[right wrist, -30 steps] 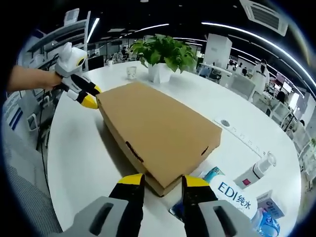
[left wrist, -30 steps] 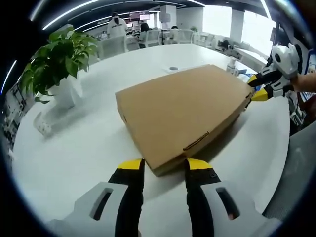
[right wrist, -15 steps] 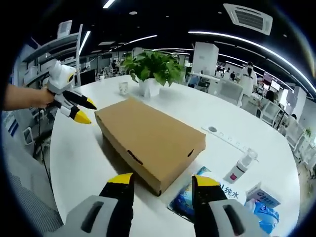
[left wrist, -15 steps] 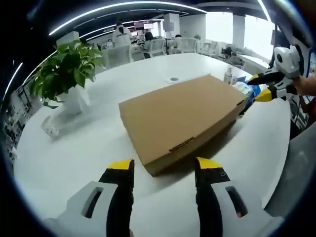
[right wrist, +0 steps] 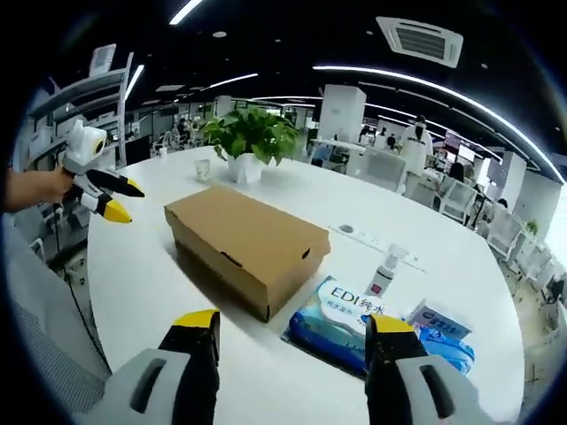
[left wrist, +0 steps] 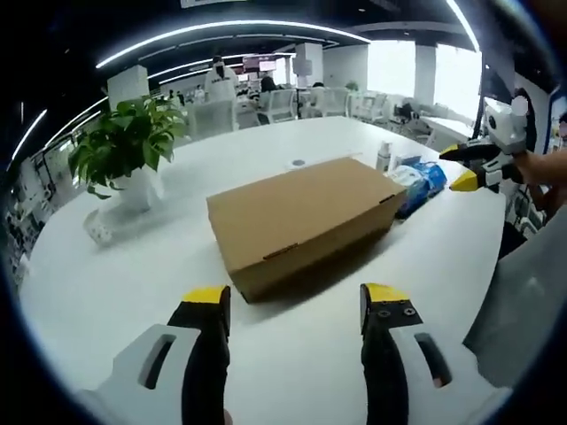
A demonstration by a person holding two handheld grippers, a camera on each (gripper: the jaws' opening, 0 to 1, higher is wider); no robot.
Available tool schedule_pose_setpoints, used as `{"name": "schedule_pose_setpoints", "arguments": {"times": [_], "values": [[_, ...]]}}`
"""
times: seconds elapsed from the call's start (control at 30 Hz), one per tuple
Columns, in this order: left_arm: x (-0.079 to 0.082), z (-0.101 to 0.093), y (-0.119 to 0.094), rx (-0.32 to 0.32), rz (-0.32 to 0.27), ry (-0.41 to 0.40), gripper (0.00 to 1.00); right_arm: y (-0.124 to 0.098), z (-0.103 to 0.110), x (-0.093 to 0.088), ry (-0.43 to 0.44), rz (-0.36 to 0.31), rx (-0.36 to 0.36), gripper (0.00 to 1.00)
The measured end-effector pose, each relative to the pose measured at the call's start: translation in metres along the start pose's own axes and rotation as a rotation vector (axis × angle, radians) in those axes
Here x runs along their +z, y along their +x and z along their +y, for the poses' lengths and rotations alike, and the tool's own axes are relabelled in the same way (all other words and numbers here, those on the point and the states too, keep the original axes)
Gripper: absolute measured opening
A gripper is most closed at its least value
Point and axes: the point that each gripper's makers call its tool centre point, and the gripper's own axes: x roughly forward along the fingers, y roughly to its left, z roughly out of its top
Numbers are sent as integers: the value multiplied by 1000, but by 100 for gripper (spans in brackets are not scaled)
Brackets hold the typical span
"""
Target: Operate the shoe box by opening the lid, removing the specified soft item, and placing it in the target area until the item is outside and the box remains undamaged.
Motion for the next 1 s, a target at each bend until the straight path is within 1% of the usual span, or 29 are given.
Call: {"name": "schedule_pose_setpoints", "arguments": {"times": [0.1, 0.23, 0.33, 0.43, 0.5, 0.57, 0.7, 0.8, 0.9, 0.97, 1.0], "values": [[-4, -9, -10, -11, -3, -2, 62, -11, -4, -6, 0, 4, -17, 71], [-8, -21, -25, -21, -6, 0, 64, -31, -8, -13, 32, 6, -30, 75], [-8, -29, -37, -21, -24, -16, 68, -44, -8, -17, 21, 8, -44, 78], [-8, -37, -50, -13, -33, -19, 73, -59, -9, -22, 41, 8, -57, 80], [-7, -41, -58, -13, -40, -14, 77, -68, -7, -24, 62, 6, -55, 80], [-5, -46, -66, -14, -44, -14, 79, -77, -5, -25, 61, 1, -62, 82], [-3, -57, -78, -17, -59, -10, 85, -91, 5, -28, 74, -2, -43, 89], [-3, -63, -84, -18, -63, -7, 91, -100, 14, -34, 59, 5, -40, 92], [-6, -68, -89, -9, -61, -2, 95, -106, 14, -37, 24, 18, -55, 94], [-7, -68, -91, 0, -62, -3, 99, -111, 13, -39, 18, 17, -60, 97], [-9, -68, -94, 5, -64, 0, 99, -112, 12, -41, 24, 20, -64, 97]]}}
